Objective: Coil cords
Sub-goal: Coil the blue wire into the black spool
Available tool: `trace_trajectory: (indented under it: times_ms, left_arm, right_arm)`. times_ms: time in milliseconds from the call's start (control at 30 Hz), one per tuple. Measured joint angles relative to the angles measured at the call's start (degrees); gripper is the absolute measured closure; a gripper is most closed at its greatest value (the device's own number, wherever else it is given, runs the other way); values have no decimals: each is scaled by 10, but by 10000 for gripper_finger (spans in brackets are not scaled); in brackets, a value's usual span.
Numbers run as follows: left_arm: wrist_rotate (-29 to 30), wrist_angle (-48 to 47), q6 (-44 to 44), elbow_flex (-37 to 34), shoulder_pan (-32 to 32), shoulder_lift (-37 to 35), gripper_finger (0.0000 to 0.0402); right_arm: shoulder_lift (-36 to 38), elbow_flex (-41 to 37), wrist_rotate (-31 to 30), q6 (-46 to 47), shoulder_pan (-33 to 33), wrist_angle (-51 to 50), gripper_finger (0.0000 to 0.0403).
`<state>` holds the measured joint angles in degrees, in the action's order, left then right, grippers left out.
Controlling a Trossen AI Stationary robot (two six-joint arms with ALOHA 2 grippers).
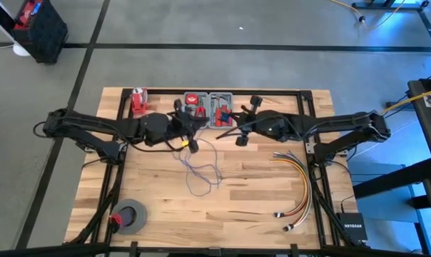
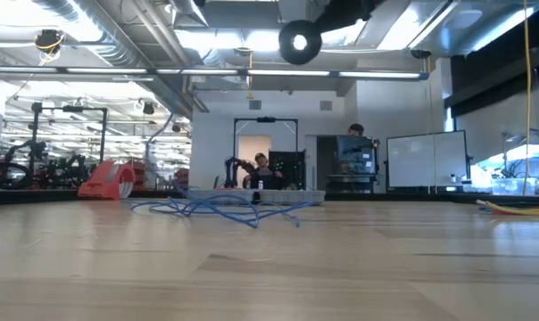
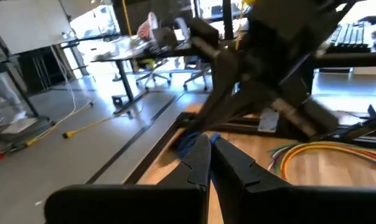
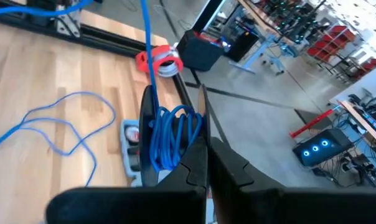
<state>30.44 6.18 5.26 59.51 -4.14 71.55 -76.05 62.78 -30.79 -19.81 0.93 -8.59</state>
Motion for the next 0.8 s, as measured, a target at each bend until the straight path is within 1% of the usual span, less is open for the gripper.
trace_trajectory:
  times_ms: [133, 267, 467, 633, 733, 800]
  left_arm:
    - [0, 43, 12, 0, -4, 27, 396]
    - [-1, 75, 15, 0, -5, 56, 396]
    - [-2, 94, 16, 0, -6, 100, 396]
    - [1, 101, 16, 0, -8, 131, 396]
    - [2, 102, 17, 1, -4, 138, 396]
    - [4, 102, 16, 2, -1, 140, 396]
  right_arm:
    - [-32, 0, -19, 0, 1, 48, 397]
    - [-55, 0, -21, 0, 1, 107, 397]
    - [-57, 0, -15, 0, 2, 175, 397]
    - [-41, 20, 16, 7, 2, 186, 397]
    - [-29, 30, 40, 14, 3, 180, 397]
    - [-21, 36, 45, 15, 9, 175, 397]
